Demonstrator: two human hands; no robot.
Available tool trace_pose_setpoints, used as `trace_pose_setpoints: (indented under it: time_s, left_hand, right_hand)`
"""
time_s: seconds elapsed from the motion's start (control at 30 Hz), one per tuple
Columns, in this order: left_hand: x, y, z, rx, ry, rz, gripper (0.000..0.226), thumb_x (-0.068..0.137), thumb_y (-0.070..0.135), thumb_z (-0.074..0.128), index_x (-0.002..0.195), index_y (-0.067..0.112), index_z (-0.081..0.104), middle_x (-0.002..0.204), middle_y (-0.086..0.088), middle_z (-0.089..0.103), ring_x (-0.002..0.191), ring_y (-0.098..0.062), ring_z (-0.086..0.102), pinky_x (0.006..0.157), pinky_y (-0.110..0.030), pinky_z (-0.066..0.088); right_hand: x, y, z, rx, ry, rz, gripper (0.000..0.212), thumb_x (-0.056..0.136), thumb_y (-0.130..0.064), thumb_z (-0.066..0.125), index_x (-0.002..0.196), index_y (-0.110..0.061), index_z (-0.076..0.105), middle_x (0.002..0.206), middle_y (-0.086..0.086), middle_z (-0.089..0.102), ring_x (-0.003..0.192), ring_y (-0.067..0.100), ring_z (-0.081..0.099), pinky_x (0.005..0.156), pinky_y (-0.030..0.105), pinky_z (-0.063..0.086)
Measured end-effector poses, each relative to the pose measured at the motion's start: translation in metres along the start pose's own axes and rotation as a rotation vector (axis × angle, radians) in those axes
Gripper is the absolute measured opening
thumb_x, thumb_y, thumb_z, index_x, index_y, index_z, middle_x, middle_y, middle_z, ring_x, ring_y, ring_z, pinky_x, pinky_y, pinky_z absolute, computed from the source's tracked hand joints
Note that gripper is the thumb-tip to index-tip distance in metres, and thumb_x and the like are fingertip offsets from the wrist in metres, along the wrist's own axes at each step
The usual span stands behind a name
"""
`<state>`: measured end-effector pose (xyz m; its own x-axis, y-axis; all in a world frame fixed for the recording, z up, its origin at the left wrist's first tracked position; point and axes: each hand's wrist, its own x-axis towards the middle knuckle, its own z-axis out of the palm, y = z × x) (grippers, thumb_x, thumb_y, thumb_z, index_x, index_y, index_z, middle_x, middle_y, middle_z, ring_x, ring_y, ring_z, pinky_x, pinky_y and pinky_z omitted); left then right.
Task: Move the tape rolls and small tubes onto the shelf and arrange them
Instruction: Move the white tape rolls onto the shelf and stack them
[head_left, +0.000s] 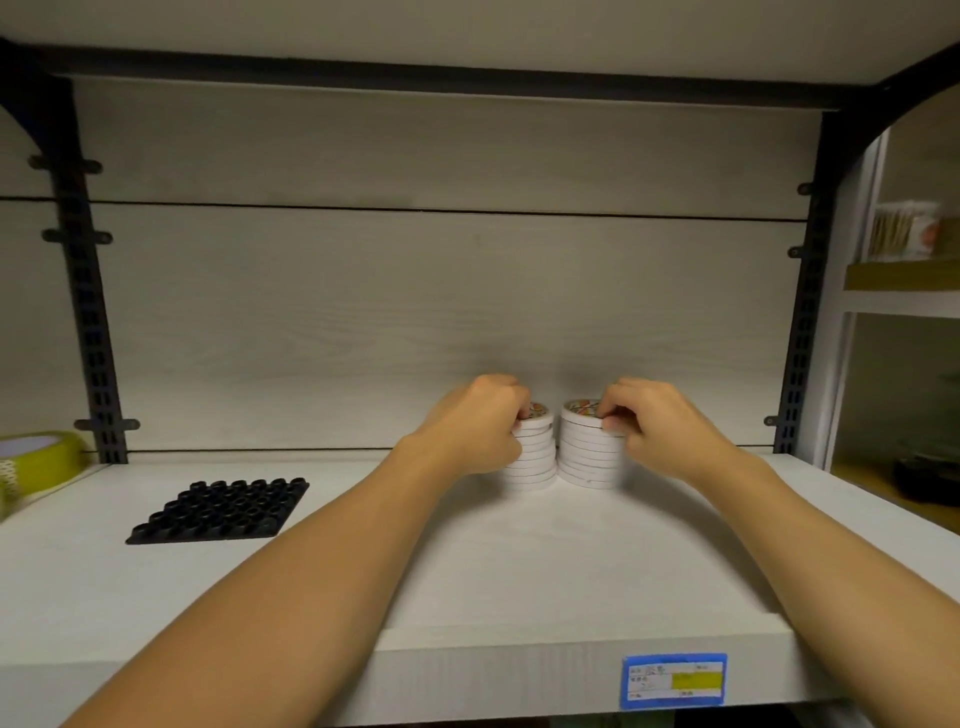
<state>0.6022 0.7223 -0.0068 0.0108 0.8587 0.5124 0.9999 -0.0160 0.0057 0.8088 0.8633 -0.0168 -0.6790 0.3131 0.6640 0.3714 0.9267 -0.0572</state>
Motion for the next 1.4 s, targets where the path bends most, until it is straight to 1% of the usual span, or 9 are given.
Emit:
trace_pose_setpoints:
  time_s: [0.13, 0.23, 0.37, 0.5, 0.6, 0.77, 1.0, 1.2, 1.4]
  left_hand:
    - [0.000, 0.004, -0.001, -0.001, -0.009, -0.011, 0.019, 0.073, 0.006, 0.052, 0.088, 0.014, 0.059, 0.096, -0.001, 0.056, 0.089, -0.029, 0.057, 0.072, -0.041, 0.053]
    - [-0.005, 0.004, 0.001, -0.019, -0.009, -0.009, 0.028, 0.071, 0.014, 0.049, 0.096, 0.013, 0.062, 0.099, -0.004, 0.056, 0.093, -0.029, 0.057, 0.076, -0.041, 0.053]
    - [-0.014, 0.009, -0.008, -0.044, 0.084, -0.041, 0.031, 0.083, 0.015, 0.055, 0.112, 0.008, 0.061, 0.107, -0.006, 0.053, 0.100, -0.028, 0.056, 0.085, -0.040, 0.051]
    - [-0.031, 0.018, -0.033, -0.028, 0.169, -0.094, 0.028, 0.087, 0.016, 0.055, 0.112, 0.005, 0.062, 0.109, -0.009, 0.057, 0.106, -0.028, 0.056, 0.089, -0.043, 0.050]
    - [-0.059, 0.030, -0.051, 0.015, 0.116, -0.130, 0.028, 0.088, 0.016, 0.055, 0.113, 0.014, 0.066, 0.106, -0.001, 0.059, 0.101, -0.023, 0.058, 0.088, -0.041, 0.051]
    - [-0.117, 0.040, -0.084, 0.122, 0.061, -0.256, 0.028, 0.090, 0.024, 0.054, 0.116, 0.022, 0.063, 0.115, 0.004, 0.062, 0.104, -0.020, 0.059, 0.090, -0.043, 0.052]
    - [-0.202, 0.043, -0.137, 0.302, 0.057, -0.464, 0.027, 0.092, 0.024, 0.054, 0.118, 0.021, 0.063, 0.116, 0.004, 0.063, 0.101, -0.019, 0.059, 0.084, -0.038, 0.055]
    - [-0.265, 0.042, -0.172, 0.396, 0.029, -0.585, 0.029, 0.093, 0.027, 0.055, 0.120, 0.020, 0.062, 0.117, 0.003, 0.062, 0.104, -0.019, 0.060, 0.085, -0.038, 0.055]
    - [-0.321, 0.031, -0.209, 0.468, 0.001, -0.649, 0.028, 0.095, 0.026, 0.056, 0.122, 0.021, 0.060, 0.120, 0.001, 0.060, 0.097, -0.019, 0.057, 0.081, -0.035, 0.055]
  right_hand:
    - [-0.002, -0.002, -0.002, -0.001, -0.015, 0.024, 0.015, 0.084, -0.001, 0.062, 0.085, -0.014, 0.068, 0.083, -0.005, 0.061, 0.078, 0.016, 0.057, 0.071, 0.033, 0.047]
    - [-0.006, -0.008, -0.003, -0.042, -0.036, 0.019, 0.012, 0.084, -0.007, 0.061, 0.090, -0.014, 0.068, 0.086, -0.001, 0.063, 0.082, 0.022, 0.060, 0.073, 0.036, 0.050]
    - [-0.015, -0.023, -0.013, -0.130, -0.077, 0.058, 0.022, 0.087, -0.023, 0.059, 0.107, -0.013, 0.063, 0.101, 0.001, 0.057, 0.098, 0.024, 0.055, 0.076, 0.041, 0.052]
    - [-0.028, -0.040, -0.033, -0.181, 0.009, 0.029, 0.022, 0.089, -0.026, 0.057, 0.105, -0.011, 0.057, 0.104, 0.003, 0.052, 0.101, 0.024, 0.050, 0.075, 0.040, 0.050]
    - [-0.039, -0.056, -0.046, -0.167, -0.022, -0.032, 0.025, 0.087, -0.026, 0.057, 0.108, -0.013, 0.057, 0.107, 0.001, 0.053, 0.103, 0.024, 0.051, 0.079, 0.043, 0.051]
    - [-0.056, -0.087, -0.065, -0.114, -0.057, -0.114, 0.033, 0.087, -0.025, 0.059, 0.119, -0.017, 0.057, 0.114, 0.000, 0.055, 0.106, 0.022, 0.052, 0.083, 0.042, 0.051]
    - [-0.066, -0.137, -0.074, -0.069, -0.120, -0.172, 0.039, 0.089, -0.032, 0.059, 0.124, -0.018, 0.056, 0.120, 0.000, 0.057, 0.110, 0.021, 0.055, 0.084, 0.035, 0.049]
    - [-0.063, -0.191, -0.072, -0.019, -0.164, -0.226, 0.042, 0.089, -0.037, 0.058, 0.127, -0.020, 0.054, 0.127, -0.001, 0.058, 0.114, 0.021, 0.056, 0.090, 0.041, 0.052]
    - [-0.050, -0.258, -0.059, 0.018, -0.165, -0.272, 0.042, 0.088, -0.036, 0.058, 0.127, -0.021, 0.054, 0.127, -0.001, 0.059, 0.114, 0.021, 0.056, 0.090, 0.041, 0.052]
